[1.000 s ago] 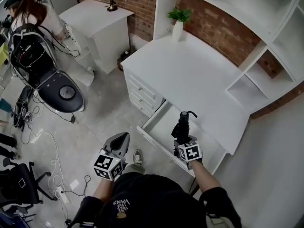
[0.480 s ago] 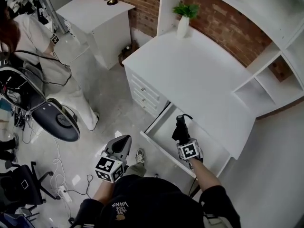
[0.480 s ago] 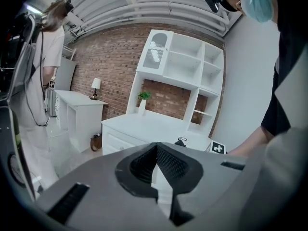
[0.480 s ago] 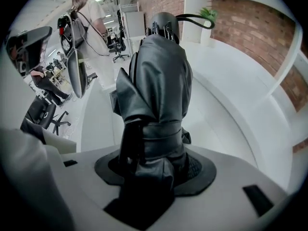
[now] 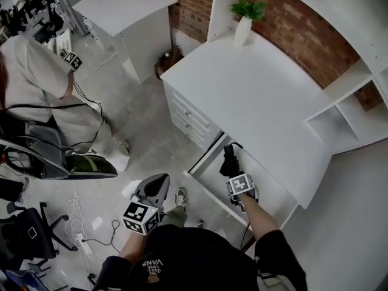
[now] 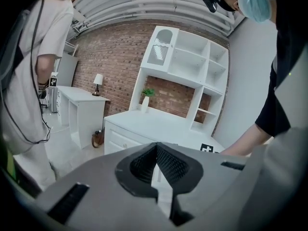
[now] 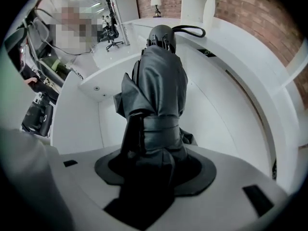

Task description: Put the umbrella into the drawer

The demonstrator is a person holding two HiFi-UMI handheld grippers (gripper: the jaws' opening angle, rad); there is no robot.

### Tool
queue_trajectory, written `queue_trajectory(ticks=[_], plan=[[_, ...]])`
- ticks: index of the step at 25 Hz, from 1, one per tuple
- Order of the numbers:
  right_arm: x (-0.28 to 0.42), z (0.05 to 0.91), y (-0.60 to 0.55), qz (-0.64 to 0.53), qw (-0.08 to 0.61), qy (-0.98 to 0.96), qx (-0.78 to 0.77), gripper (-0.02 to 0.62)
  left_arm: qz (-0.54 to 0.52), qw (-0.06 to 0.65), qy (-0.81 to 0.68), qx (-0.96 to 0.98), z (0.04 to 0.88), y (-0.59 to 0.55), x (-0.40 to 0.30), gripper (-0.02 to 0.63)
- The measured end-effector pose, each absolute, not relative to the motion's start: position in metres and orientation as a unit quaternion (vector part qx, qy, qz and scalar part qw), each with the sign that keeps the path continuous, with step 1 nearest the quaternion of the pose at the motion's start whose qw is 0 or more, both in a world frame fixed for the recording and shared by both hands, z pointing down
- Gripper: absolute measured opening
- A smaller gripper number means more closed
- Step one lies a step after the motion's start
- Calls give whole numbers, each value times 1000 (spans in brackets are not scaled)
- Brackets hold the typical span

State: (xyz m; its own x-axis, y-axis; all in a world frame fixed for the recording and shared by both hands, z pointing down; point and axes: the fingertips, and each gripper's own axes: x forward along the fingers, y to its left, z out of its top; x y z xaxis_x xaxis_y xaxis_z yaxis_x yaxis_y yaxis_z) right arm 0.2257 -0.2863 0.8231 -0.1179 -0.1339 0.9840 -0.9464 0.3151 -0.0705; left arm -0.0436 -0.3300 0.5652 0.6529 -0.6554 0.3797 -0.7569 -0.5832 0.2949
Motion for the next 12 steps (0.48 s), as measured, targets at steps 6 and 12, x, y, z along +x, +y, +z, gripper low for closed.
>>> queue_trajectory(ticks=[6, 12], plan=[[240, 839, -298, 414, 517, -606, 441, 242, 117, 227, -403, 879, 574, -340, -50, 6], [242, 847, -310, 424, 522, -592, 445, 242, 114, 225, -400, 881, 573, -358, -49, 6]])
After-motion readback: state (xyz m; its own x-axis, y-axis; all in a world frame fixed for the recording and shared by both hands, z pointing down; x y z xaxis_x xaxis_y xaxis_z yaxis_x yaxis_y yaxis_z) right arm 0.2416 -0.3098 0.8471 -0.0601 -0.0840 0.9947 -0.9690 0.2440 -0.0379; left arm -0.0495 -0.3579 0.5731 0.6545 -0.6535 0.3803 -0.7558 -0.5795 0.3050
